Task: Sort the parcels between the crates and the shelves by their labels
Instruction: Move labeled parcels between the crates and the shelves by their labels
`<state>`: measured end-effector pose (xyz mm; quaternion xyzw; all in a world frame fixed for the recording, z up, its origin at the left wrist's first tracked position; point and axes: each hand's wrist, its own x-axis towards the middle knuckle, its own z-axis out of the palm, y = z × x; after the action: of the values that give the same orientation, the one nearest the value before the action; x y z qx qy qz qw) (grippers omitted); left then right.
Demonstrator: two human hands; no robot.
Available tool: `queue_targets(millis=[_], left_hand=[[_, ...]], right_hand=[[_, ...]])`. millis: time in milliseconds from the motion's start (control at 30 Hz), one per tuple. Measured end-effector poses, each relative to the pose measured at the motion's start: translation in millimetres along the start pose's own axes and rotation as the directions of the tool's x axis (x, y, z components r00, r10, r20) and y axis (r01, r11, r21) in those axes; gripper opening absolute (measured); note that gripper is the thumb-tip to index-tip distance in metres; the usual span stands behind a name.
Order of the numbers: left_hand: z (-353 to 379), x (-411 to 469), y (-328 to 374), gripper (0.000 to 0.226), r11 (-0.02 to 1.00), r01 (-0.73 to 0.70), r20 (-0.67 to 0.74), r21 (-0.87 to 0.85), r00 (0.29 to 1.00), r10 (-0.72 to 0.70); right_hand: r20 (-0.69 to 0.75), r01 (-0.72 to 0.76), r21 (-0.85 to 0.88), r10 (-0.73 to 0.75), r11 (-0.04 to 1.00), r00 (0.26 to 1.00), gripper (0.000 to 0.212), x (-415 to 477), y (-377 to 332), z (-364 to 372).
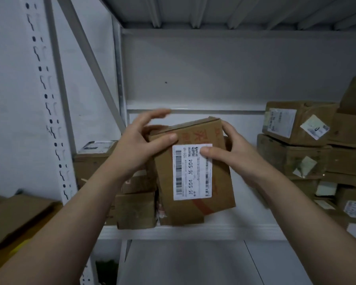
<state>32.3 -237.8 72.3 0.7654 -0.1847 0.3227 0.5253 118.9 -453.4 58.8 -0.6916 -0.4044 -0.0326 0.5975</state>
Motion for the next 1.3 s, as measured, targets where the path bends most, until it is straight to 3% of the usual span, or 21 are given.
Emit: queue_targets(millis=[100, 200, 267, 433, 800, 900, 1033, 1067, 1100, 1167, 1200, 1300], left_hand=[[6.5, 0.2, -4.0, 0.065, 1.000, 0.024, -0.116, 0.006, 0.993, -0.023], [9.6, -12.9, -17.1, 0.076, 0.991, 0.131, -0.079, -0.010, 0.988, -0.131], [13.6, -22.4, -26.7, 0.073, 0.974, 0.198, -0.032, -0.114, 0.979, -0.202], [14.6, -31.5, -37.3, 0.044, 0.931, 0.110, -0.139, -0.347, 0.976, -0.167], [-6.3, -43.5, -38.1, 0.050, 0.943, 0.042, -0.230, -0.331, 0.965, -0.123], [-7.9, -47.4, -37.2, 0.073, 0.971, 0.073, -0.255, -0.227, 0.958, -0.132], [-16.5, -56.9, -34.2, 0.113, 0.989, 0.130, -0.201, 0.067, 0.973, -0.115], [-20.5, -58.3, -36.1, 0.118, 0.959, 0.104, -0.197, 0.262, 0.979, -0.052], [-24.6, -58.5, -39.1, 0.118, 0.865, 0.058, -0.175, 0.498, 0.984, 0.035], [-31.4, -56.3, -42.1, 0.106, 0.525, -0.072, -0.078, 0.848, 0.963, 0.258], [-35.5, -53.8, -41.0, 0.098, 0.386, -0.130, -0.014, 0.913, 0.936, 0.351], [-46.3, -47.2, -36.1, 0.070, 0.239, -0.264, 0.105, 0.934, 0.845, 0.524]], right_hand=[[-0.246, 0.058, 0.226, 0.000, 0.972, 0.969, 0.091, -5.6, 9.8, 9.6], [-0.462, 0.221, 0.481, 0.031, 0.848, 0.886, 0.073, -8.2, 17.5, 16.8], [-0.525, 0.271, 0.553, 0.077, 0.788, 0.848, 0.059, -8.2, 19.2, 23.2], [-0.544, 0.230, 0.460, 0.068, 0.858, 0.836, 0.054, -8.3, 25.2, 38.8], [-0.484, 0.213, 0.386, 0.000, 0.898, 0.875, 0.061, -8.1, 27.6, 59.2], [-0.375, 0.142, 0.339, -0.005, 0.930, 0.927, 0.088, -6.0, 26.5, 68.5], [-0.444, 0.107, 0.320, 0.049, 0.941, 0.895, 0.099, 9.0, 14.6, 72.4], [-0.467, 0.106, 0.328, 0.063, 0.939, 0.882, 0.097, 15.3, 10.3, 71.1], [-0.484, 0.100, 0.339, 0.083, 0.936, 0.871, 0.092, 22.0, 5.6, 69.3], [-0.486, 0.068, 0.345, 0.116, 0.936, 0.866, 0.073, 35.4, -4.0, 67.9], [-0.464, 0.039, 0.329, 0.126, 0.943, 0.877, 0.063, 41.5, -8.8, 69.7], [-0.382, -0.045, 0.244, 0.138, 0.969, 0.914, 0.042, 56.8, -19.2, 82.0]])
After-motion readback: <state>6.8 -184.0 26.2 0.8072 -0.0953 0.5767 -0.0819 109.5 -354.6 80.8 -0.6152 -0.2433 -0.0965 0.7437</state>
